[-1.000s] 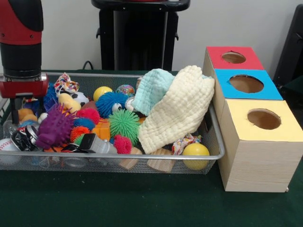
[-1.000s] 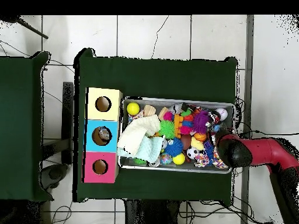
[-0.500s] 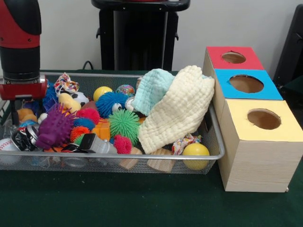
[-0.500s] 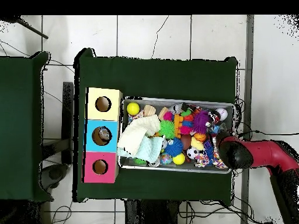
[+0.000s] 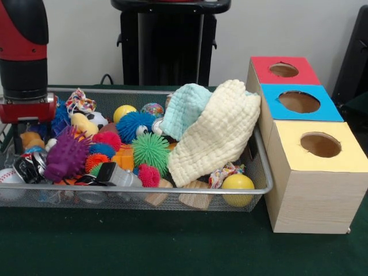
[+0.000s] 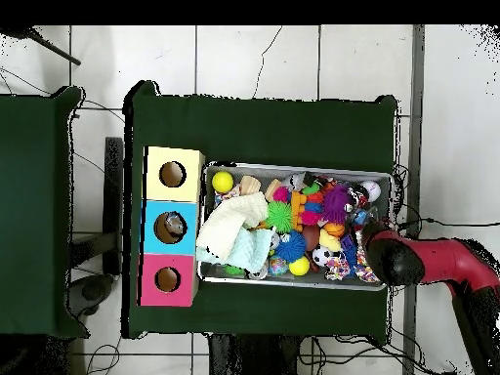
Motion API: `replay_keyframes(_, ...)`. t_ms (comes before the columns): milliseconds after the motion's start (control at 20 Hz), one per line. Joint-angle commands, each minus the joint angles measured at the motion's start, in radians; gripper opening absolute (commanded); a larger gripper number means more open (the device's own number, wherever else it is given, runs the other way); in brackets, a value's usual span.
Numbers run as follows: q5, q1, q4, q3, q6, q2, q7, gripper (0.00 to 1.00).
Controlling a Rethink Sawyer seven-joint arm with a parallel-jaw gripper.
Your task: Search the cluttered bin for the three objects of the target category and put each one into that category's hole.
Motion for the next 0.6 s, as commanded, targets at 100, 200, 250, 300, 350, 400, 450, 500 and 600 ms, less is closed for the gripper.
replay_keyframes(100,-0.064,-0.025,-0.054,0.01,-0.073,0.037,-0.253,1.0)
replay_keyframes(200,-0.068,-0.023,-0.054,0.01,-0.079,0.038,-0.249,1.0)
replay_keyframes(250,-0.067,-0.023,-0.052,0.011,-0.082,0.038,-0.245,1.0)
replay_keyframes(300,-0.065,-0.026,-0.053,0.013,-0.086,0.041,-0.245,1.0)
replay_keyframes(350,-0.062,-0.03,-0.053,0.016,-0.09,0.043,-0.242,1.0)
replay_keyframes(400,-0.059,-0.033,-0.053,0.019,-0.093,0.047,-0.244,1.0)
replay_keyframes(450,-0.06,-0.034,-0.052,0.019,-0.096,0.047,-0.243,1.0)
replay_keyframes(500,-0.06,-0.035,-0.051,0.02,-0.098,0.047,-0.243,1.0)
replay_keyframes(600,-0.061,-0.039,-0.048,0.022,-0.102,0.048,-0.251,1.0)
